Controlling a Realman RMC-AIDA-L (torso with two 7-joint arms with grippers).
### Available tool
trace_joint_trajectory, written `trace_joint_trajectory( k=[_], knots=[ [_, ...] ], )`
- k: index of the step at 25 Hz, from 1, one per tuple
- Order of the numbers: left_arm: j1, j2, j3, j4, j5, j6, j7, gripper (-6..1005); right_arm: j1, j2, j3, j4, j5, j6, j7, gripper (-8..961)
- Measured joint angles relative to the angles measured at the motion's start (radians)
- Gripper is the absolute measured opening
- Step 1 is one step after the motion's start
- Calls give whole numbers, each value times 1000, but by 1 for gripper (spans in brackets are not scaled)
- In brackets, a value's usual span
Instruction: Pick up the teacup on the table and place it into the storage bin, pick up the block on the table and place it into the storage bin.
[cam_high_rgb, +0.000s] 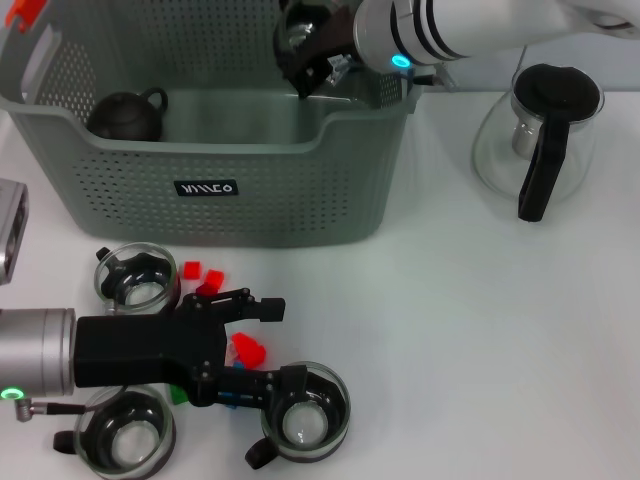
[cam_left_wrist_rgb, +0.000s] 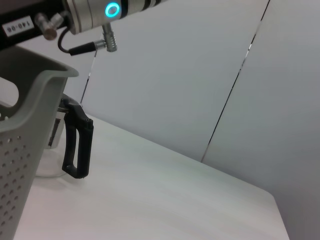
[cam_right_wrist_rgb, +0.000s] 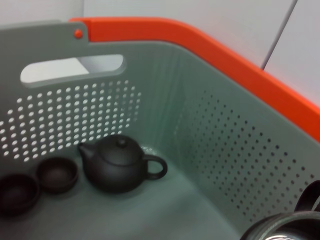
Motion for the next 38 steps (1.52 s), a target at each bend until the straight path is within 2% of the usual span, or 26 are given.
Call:
trace_joint_trajectory(
  k=[19, 22, 31, 35, 38],
  knots=[
    [2, 0, -1, -9, 4, -2, 5, 947, -19, -6, -7, -22, -1, -78, 5, 57],
    [2, 0, -1, -9, 4, -2, 5, 948, -42, -7, -8, -60, -4, -86, 13, 183],
    [2, 0, -2, -9, 4, 0, 5, 948, -107, -6, -10, -191, -6, -104, 18, 394],
    [2, 2, -3, -8, 4, 5, 5, 948, -191, -5, -11, -387, 27, -144, 14, 545],
    [3, 6, -4, -3, 5, 11, 3, 948, -300, -8, -10, -592, 107, -251, -20, 673]
  ],
)
